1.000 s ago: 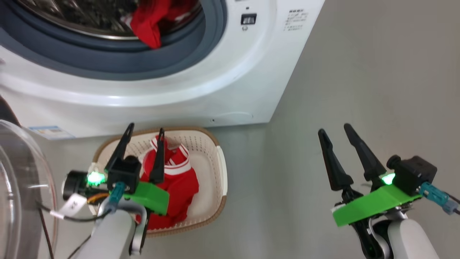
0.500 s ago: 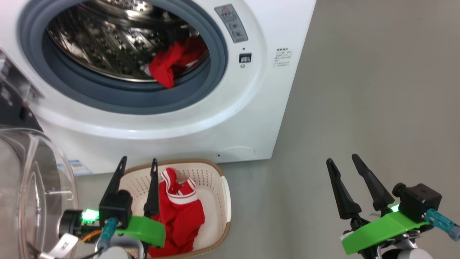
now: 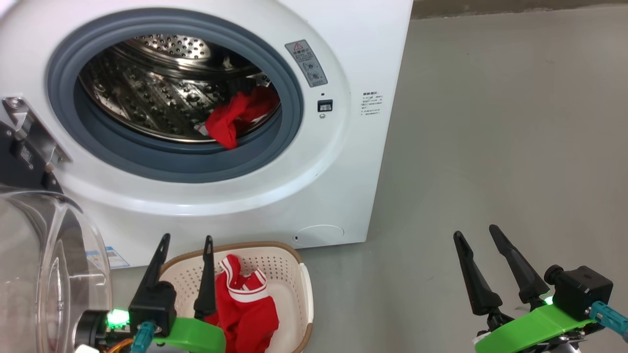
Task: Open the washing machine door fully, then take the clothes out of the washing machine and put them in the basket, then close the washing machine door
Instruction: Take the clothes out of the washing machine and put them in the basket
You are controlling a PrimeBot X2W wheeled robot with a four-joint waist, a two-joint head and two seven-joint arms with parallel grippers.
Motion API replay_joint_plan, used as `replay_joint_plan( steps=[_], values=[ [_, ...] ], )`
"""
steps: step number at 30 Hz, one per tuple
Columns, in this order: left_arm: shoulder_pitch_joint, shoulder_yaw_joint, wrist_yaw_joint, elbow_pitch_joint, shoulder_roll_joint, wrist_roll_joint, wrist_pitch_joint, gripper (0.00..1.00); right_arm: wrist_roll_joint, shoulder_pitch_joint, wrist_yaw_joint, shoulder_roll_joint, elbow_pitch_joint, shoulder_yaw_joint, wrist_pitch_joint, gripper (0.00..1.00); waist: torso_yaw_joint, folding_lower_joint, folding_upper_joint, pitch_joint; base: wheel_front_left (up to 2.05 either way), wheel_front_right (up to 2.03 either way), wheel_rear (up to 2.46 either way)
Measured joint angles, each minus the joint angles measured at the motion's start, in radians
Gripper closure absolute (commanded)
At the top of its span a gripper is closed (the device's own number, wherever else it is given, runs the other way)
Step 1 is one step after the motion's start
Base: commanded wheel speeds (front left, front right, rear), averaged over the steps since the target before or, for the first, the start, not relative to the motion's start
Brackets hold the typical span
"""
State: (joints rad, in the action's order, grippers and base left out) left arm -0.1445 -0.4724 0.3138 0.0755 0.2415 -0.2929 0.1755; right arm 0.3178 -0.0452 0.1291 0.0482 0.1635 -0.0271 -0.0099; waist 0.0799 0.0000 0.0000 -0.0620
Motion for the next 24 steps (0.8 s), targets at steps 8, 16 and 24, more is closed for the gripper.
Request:
replay_joint_plan(
  steps=[8, 16, 24],
  values=[
    [0.022, 0.0, 0.016, -0.03, 0.006, -0.007, -0.016, 0.0, 0.0, -0.012, 0.0, -0.001, 0.007, 0.006, 0.001, 0.0, 0.004, 0.0, 0.0, 0.013, 0.0, 0.0, 0.0],
    [0.032, 0.005, 0.006, -0.009, 0.016, -0.03, -0.007, 0.0, 0.001, -0.016, 0.0, -0.001, 0.0, 0.007, 0.001, 0.0, 0.005, 0.0, 0.0, 0.021, 0.0, 0.0, 0.0],
    [0.031, 0.018, -0.002, 0.032, 0.017, -0.046, 0.004, 0.0, 0.001, -0.016, 0.0, -0.001, -0.004, 0.008, 0.008, 0.0, 0.001, 0.0, 0.0, 0.026, 0.0, 0.0, 0.0]
  ],
)
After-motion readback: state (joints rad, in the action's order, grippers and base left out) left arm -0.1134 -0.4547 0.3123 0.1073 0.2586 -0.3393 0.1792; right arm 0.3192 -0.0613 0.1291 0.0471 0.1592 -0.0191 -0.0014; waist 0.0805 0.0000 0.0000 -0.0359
